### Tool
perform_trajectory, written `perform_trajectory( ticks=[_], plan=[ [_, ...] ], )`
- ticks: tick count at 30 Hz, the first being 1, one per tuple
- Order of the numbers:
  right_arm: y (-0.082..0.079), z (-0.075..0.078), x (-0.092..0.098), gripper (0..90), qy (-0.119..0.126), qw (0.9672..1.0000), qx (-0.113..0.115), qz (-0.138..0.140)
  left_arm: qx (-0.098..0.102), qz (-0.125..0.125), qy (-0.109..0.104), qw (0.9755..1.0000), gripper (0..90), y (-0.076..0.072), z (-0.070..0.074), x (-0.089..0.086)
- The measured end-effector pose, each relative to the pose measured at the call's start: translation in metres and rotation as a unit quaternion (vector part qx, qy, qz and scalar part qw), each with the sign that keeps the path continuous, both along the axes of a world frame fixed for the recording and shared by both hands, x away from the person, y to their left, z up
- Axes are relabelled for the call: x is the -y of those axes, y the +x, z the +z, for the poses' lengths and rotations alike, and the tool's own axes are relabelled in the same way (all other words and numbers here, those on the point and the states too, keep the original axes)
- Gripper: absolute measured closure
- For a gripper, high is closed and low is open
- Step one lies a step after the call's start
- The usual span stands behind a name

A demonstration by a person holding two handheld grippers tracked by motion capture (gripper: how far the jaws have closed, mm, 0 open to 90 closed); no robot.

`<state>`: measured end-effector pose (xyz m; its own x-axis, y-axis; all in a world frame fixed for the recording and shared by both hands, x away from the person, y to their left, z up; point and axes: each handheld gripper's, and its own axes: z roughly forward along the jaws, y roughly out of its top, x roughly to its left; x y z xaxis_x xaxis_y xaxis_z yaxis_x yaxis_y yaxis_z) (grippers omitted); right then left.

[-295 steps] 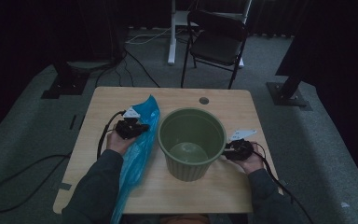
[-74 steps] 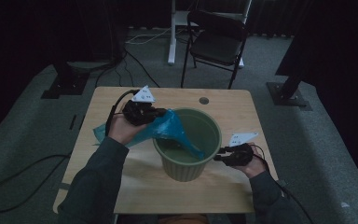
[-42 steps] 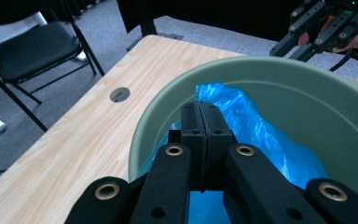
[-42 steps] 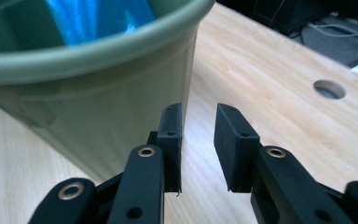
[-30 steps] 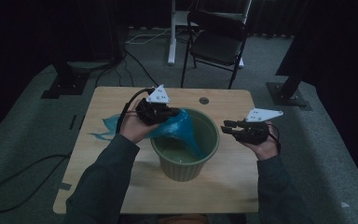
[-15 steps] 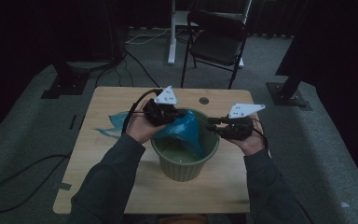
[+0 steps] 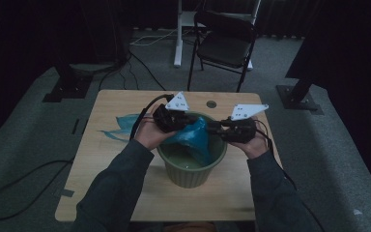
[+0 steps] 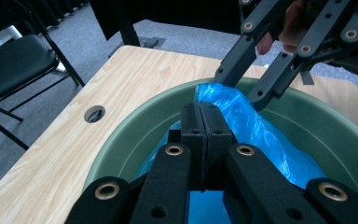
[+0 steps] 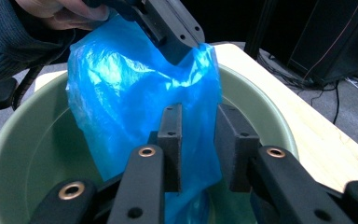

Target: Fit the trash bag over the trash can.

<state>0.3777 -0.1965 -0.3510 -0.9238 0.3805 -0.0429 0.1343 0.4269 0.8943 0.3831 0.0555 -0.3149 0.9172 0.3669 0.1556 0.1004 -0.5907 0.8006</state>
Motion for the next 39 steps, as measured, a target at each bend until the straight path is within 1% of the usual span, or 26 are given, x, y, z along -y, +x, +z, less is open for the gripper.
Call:
perform_trajectory(
  ticks=[3,4,7,11,16,17,18,19,23,26,29,34,35,36,37,39],
  plan=[
    [0.001,-0.001,-0.003,87.7,-0.007,1.0,0.003,-0.002,0.0,-0.002,0.0,1.0,89.3,-0.001,0.0,0.001],
    [0.001,-0.001,-0.003,90.0,-0.005,1.0,0.003,-0.002,-0.001,-0.002,-0.001,1.0,89.2,-0.001,0.0,0.001],
    [0.002,-0.002,-0.002,90.0,-0.007,1.0,0.003,-0.006,0.001,0.003,-0.003,1.0,85.8,-0.003,0.001,-0.004],
    [0.002,-0.004,0.001,90.0,-0.01,0.9998,0.004,-0.015,0.003,0.014,-0.017,0.9998,82.8,-0.007,0.007,-0.018],
    [0.002,-0.007,0.006,90.0,-0.01,0.9997,0.005,-0.023,0.013,0.033,-0.028,0.999,81.8,-0.015,0.017,-0.041],
    [0.002,-0.008,0.007,90.0,-0.01,0.9997,0.004,-0.024,0.013,0.033,-0.028,0.999,81.5,-0.015,0.017,-0.041],
    [0.002,-0.008,0.008,90.0,-0.01,0.9996,0.003,-0.024,0.016,0.044,-0.031,0.9984,81.2,-0.017,0.019,-0.052],
    [0.002,-0.008,0.009,90.0,-0.011,0.9996,0.004,-0.026,0.017,0.05,-0.033,0.9981,80.9,-0.018,0.02,-0.058],
    [0.002,-0.009,0.011,90.0,-0.012,0.9994,0.006,-0.032,0.009,0.072,-0.045,0.9963,80.0,-0.019,0.02,-0.078],
    [0.003,-0.009,0.012,90.0,-0.012,0.9993,0.006,-0.035,0.004,0.082,-0.046,0.9955,79.0,-0.02,0.017,-0.087],
    [0.003,-0.009,0.012,90.0,-0.013,0.9992,0.007,-0.037,-0.004,0.09,-0.044,0.995,77.0,-0.02,0.013,-0.092],
    [0.001,-0.009,0.013,90.0,-0.019,0.999,0.012,-0.037,-0.019,0.099,-0.047,0.9938,73.6,-0.02,0.007,-0.099],
    [0.001,-0.009,0.013,90.0,-0.02,0.999,0.012,-0.038,-0.023,0.099,-0.047,0.9938,72.3,-0.02,0.006,-0.101],
    [0.001,-0.008,0.013,90.0,-0.02,0.999,0.013,-0.038,-0.027,0.103,-0.046,0.9932,70.3,-0.02,0.005,-0.101],
    [0.002,-0.008,0.013,90.0,-0.02,0.999,0.013,-0.038,-0.028,0.109,-0.04,0.9928,68.6,-0.02,0.004,-0.101],
    [0.002,-0.009,0.013,90.0,-0.019,0.999,0.013,-0.038,-0.037,0.101,-0.046,0.9932,65.4,-0.02,0.002,-0.102]
  ],
)
